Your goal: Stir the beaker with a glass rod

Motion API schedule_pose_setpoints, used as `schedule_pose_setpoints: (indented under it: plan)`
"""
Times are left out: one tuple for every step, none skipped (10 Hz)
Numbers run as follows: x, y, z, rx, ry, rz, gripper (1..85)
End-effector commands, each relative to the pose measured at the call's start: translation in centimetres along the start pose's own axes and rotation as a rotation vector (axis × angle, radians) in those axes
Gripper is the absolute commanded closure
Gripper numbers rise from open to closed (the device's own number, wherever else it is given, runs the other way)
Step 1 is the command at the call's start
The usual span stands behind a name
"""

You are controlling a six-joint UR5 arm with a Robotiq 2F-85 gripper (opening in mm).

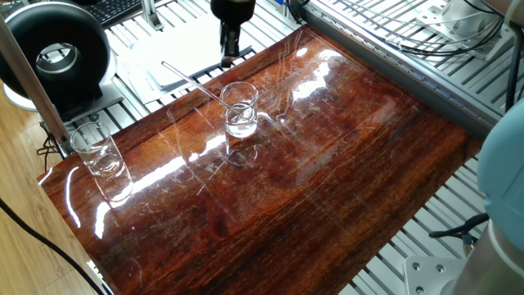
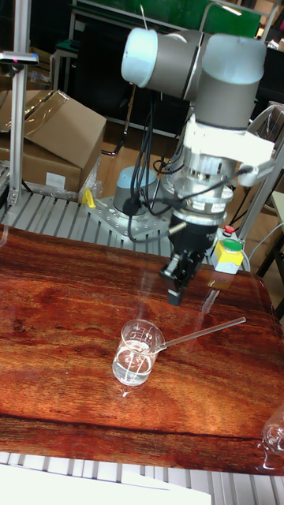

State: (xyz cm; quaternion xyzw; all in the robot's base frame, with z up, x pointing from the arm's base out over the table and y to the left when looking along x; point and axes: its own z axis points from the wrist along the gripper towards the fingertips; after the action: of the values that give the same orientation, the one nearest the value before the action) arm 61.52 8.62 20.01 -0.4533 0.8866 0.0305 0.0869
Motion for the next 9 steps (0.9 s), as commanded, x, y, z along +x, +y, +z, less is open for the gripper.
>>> schedule_pose_setpoints:
  plan:
    - [-0.8, -0.8, 0.4, 0.003, -0.042, 0.053, 84.7]
    - [0.5, -1.1, 0.1, -0.003, -0.011, 0.061, 84.7]
    - [0.6, -1.8, -0.1, 0.008, -0.017, 0.05, 84.7]
    - [0.5, -2.4, -0.1, 0.02, -0.027, 0.021, 84.7]
    - [0.2, -2.2, 0.0, 0.011, -0.036, -0.017, 84.7]
    - [0.2, -2.5, 0.3, 0.024, -0.04, -0.046, 84.7]
    - [1.2, -3.2, 0.3, 0.051, 0.001, -0.084, 84.7]
    - [1.4, -3.3, 0.3, 0.054, 0.009, -0.093, 84.7]
    - [1.5, -3.4, 0.3, 0.056, 0.015, -0.102, 84.7]
